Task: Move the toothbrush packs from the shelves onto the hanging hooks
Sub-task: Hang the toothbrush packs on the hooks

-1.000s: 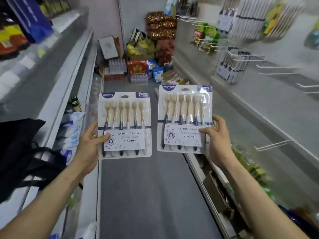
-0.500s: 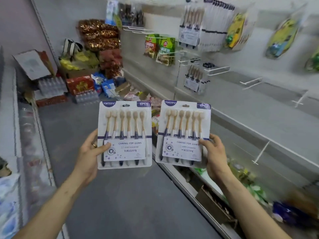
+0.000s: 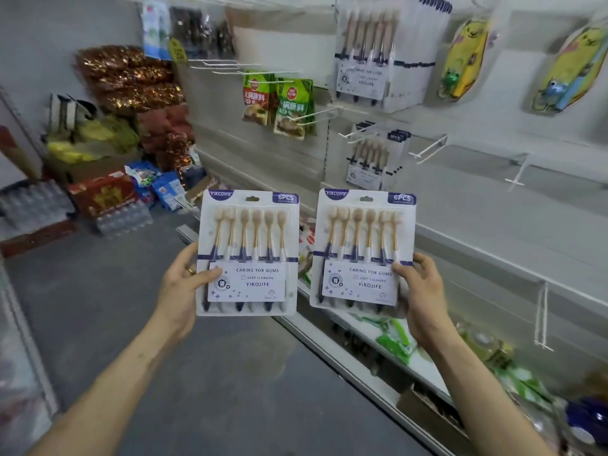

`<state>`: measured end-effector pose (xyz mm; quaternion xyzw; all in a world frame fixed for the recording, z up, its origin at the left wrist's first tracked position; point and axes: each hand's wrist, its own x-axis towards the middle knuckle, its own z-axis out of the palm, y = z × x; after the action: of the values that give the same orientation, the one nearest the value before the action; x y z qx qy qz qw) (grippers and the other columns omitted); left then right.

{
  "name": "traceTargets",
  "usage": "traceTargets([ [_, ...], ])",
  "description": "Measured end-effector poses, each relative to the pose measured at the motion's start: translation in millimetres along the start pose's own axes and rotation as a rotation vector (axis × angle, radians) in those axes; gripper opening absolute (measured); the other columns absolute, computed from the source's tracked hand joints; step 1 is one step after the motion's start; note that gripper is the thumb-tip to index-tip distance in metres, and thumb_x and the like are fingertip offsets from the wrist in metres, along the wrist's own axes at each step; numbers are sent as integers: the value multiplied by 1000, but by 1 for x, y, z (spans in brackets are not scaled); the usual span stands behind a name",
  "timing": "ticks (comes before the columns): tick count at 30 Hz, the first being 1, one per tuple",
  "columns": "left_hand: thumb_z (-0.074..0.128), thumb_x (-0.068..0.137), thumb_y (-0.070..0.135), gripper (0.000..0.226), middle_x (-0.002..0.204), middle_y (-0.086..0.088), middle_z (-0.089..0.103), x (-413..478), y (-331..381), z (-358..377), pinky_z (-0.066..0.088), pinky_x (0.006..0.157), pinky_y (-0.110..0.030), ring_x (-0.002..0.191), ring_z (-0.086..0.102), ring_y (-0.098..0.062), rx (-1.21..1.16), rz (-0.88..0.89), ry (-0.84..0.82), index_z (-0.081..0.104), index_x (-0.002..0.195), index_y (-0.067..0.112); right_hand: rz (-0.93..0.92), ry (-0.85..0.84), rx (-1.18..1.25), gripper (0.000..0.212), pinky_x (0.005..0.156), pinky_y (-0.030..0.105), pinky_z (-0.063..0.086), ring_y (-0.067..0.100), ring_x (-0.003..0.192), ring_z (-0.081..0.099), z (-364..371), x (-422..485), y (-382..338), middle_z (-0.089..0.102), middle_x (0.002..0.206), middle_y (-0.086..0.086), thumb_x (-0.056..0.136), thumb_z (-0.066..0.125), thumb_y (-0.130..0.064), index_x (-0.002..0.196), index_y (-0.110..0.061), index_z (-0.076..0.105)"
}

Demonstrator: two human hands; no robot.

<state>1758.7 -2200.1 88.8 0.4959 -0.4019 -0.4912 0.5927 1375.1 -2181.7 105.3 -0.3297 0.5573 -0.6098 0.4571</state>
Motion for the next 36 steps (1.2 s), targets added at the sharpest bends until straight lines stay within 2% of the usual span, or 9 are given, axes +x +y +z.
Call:
traceTargets([
  [2, 70, 87, -8, 62, 131, -15, 71, 44, 5, 0, 52, 106, -58, 120, 69, -34, 15, 11, -18, 62, 140, 22, -23, 11, -3, 22, 84, 64, 61, 30, 103, 76, 20, 35, 3, 78, 110, -5, 103, 63, -13, 124, -17, 57],
  [4, 71, 86, -8, 65, 131, -15, 71, 79, 12, 3, 51, 107, -60, 120, 69, -35, 34, 4, -18, 60, 143, 22, -21, 26, 17, 20, 82, 56, 63, 27, 100, 77, 41, 62, 3, 76, 116, 2, 103, 61, -10, 121, -16, 57],
  [9, 82, 76, 5, 72, 133, -17, 69, 172, 25, 10, 51, 106, -61, 119, 69, -36, 50, 12, -25, 63, 139, 33, -26, 18, 49, 20, 79, 50, 64, 25, 97, 77, 96, 133, 1, 80, 100, -8, 104, 60, -7, 122, -14, 55],
  [17, 65, 86, -15, 64, 122, -4, 76, 299, 7, 52, 54, 104, -56, 117, 71, -33, -12, -45, -135, 65, 133, 28, -4, 135, 22, 18, 74, 48, 64, 25, 94, 78, 136, 208, 14, 79, 99, -9, 105, 60, -11, 120, -19, 55],
  [23, 68, 84, -12, 61, 129, -9, 72, 395, -9, 73, 51, 107, -59, 123, 67, -37, 4, -69, -308, 67, 132, 26, -6, 302, 25, 26, 87, 73, 57, 34, 104, 76, 163, 242, 24, 78, 111, 1, 96, 67, -24, 120, -24, 58],
  [26, 64, 86, -14, 63, 123, -1, 76, 431, -11, 79, 55, 100, -50, 123, 66, -36, -25, -116, -367, 63, 137, 23, -14, 370, 2, 26, 80, 81, 52, 37, 103, 76, 175, 251, 23, 79, 110, -1, 92, 67, -29, 117, -28, 59],
  [30, 60, 88, -16, 62, 115, 3, 77, 459, -11, 86, 60, 92, -46, 111, 73, -30, -32, -146, -450, 61, 139, 19, -37, 458, 21, 22, 85, 74, 56, 36, 105, 76, 189, 256, 21, 78, 109, -4, 102, 62, -15, 122, -22, 58],
  [33, 56, 89, -19, 62, 104, 6, 79, 466, -13, 88, 64, 80, -31, 97, 76, -17, -21, -154, -473, 58, 141, 15, -78, 498, 35, 25, 91, 71, 56, 32, 106, 75, 195, 254, 20, 78, 108, -7, 104, 60, -11, 128, -15, 56],
  [36, 57, 88, -19, 65, 109, 5, 79, 467, -18, 85, 63, 81, -29, 104, 75, -18, -24, -159, -498, 57, 144, 13, -90, 499, 54, 27, 92, 66, 58, 29, 105, 76, 195, 253, 21, 78, 107, -10, 104, 60, -10, 130, -14, 54],
])
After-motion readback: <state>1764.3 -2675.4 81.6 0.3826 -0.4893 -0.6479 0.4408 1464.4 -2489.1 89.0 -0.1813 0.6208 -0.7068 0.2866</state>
